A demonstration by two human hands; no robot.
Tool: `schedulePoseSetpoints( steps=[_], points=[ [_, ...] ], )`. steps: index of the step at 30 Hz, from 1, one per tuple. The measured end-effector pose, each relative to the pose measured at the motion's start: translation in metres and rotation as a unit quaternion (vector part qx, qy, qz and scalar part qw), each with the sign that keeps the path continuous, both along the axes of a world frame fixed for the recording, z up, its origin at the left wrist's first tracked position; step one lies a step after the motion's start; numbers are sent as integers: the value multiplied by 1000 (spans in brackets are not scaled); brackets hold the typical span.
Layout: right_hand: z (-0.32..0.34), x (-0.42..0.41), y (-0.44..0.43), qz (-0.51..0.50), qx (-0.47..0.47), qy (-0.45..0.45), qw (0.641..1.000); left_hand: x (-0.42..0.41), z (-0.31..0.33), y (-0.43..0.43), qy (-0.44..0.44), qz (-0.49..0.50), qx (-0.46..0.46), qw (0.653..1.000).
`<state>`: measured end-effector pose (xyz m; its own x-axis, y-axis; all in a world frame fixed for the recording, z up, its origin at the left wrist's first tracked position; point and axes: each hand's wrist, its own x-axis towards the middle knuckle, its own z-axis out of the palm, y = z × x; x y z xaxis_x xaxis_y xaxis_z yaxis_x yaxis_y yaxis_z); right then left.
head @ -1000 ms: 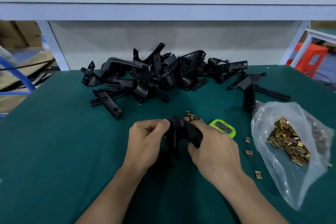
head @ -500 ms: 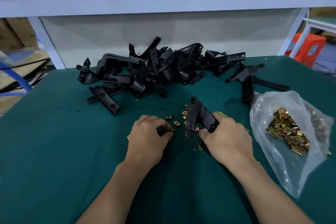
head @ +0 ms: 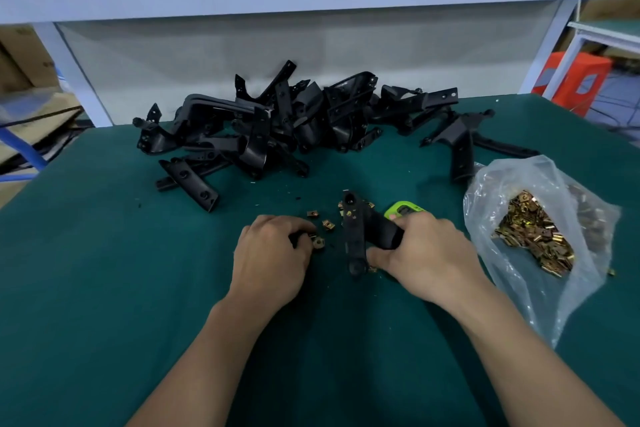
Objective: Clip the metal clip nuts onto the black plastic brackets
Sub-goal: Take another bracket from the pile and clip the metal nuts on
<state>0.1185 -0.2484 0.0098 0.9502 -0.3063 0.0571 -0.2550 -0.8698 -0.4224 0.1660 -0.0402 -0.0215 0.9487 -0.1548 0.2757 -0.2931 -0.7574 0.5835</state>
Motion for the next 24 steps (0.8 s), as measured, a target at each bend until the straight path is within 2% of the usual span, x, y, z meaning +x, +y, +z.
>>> schedulePoseSetpoints(
  steps=[4,7,11,13,15,17,18,20,22,24],
  points=[
    [0,-3,11,22,-70,22,997,3,0,1,16,-2,-1,1000],
    [-1,-5,17,20,-53,11,998,2,-1,1,17,-3,-35,999],
    [0,-7,23,36,-17,2,999,-8,3,0,-45,-35,-57,997],
    [2,-5,22,26,65,-8,998,-13,5,-2,-64,-74,-80,992],
    [4,-4,22,13,209,-25,978,-19,8,-7,-71,-108,-107,986],
    [6,-4,24,11,375,-24,927,-23,8,-13,-63,-121,-125,983],
    [6,-5,25,6,429,-9,903,-24,9,-15,-56,-120,-138,981],
    [7,-6,28,-5,479,39,877,-25,9,-16,-41,-111,-176,977],
    [7,-5,26,-17,492,51,869,-22,9,-15,-23,-91,-205,974],
    [10,-4,16,-22,422,9,906,-18,7,-14,9,-54,-232,971]
  ],
)
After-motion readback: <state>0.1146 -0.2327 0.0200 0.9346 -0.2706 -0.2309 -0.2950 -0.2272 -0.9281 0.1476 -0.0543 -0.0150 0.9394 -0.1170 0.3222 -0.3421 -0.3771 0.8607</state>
